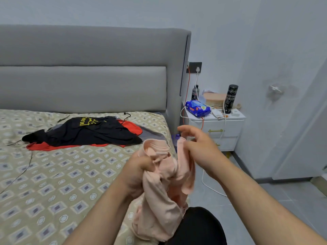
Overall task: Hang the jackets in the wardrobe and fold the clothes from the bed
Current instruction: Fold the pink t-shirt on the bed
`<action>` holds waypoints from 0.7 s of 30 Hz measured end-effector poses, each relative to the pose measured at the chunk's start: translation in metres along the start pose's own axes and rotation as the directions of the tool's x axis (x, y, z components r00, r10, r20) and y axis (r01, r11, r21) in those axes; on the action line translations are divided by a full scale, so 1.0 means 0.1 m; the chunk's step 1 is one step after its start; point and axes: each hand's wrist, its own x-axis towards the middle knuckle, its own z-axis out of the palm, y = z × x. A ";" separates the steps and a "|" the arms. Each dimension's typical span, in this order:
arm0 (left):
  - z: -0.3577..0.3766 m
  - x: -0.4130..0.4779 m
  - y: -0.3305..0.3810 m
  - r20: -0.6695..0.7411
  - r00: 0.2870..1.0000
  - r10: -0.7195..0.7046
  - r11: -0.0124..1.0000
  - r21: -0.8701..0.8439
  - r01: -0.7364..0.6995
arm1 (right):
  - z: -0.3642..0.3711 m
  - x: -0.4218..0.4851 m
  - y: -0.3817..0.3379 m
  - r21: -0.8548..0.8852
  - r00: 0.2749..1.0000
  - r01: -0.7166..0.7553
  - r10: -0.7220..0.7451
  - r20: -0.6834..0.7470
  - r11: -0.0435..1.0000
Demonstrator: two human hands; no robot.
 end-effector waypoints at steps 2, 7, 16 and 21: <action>-0.08 0.02 0.12 0.083 0.995 -0.061 0.996 -0.058 0.066 | 0.02 0.01 0.06 -0.066 0.986 0.033 -0.022 0.167 0.997; -0.09 0.03 0.43 0.122 0.986 -0.112 0.993 -0.014 0.115 | 0.17 -0.04 0.06 0.049 0.722 0.031 -0.056 0.689 0.998; -0.46 0.20 0.97 -0.139 0.977 0.160 0.582 0.813 0.021 | -0.07 0.26 -0.21 -0.077 0.982 0.135 -0.123 0.145 0.988; -0.60 0.43 1.09 -0.281 0.891 0.356 0.457 0.884 0.096 | -0.14 0.39 -0.50 0.015 0.988 0.147 -0.146 -0.041 0.989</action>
